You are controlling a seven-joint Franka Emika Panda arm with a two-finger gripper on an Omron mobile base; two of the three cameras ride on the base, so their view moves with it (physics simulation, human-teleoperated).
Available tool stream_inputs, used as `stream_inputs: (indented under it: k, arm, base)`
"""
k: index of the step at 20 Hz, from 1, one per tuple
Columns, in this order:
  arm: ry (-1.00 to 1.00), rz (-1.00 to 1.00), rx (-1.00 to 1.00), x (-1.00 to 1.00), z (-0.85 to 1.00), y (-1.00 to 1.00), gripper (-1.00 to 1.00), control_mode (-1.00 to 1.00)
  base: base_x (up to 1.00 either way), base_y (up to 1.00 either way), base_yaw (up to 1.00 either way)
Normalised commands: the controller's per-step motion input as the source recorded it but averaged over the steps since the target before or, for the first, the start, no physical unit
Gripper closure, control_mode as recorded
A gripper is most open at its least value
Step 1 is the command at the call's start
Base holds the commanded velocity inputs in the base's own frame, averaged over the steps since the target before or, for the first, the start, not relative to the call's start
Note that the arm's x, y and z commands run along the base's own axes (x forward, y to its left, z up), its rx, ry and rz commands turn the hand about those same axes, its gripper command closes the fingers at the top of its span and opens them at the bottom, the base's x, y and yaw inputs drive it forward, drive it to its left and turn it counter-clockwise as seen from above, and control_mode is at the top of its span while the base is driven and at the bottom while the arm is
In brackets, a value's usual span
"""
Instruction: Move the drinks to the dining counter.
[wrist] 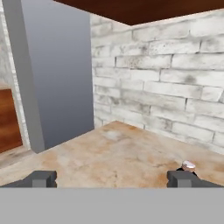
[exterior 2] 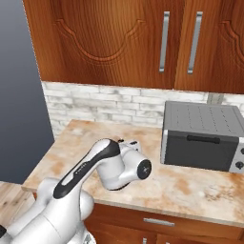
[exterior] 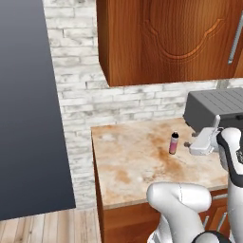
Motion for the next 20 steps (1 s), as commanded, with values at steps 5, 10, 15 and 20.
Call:
stream_inputs:
  k: [5,10,15,20]
  arm:
    - [0.0,0.0,0.0,0.33,-0.27,-0.07,-1.0,-1.0]
    - [0.0,0.0,0.0,0.31,-0.31,-0.04,-1.0,-1.0]
    - [0.0,0.0,0.0,0.34,-0.26,-0.04,-1.0,-1.0]
    - [0.0,0.0,0.0,0.32,-0.16,-0.08,-1.0,-1.0]
  base:
    - [0.0,0.0,0.0]
    - [0.0,0.0,0.0]
    - [0.0,0.0,0.0]
    - [0.0,0.0,0.0]
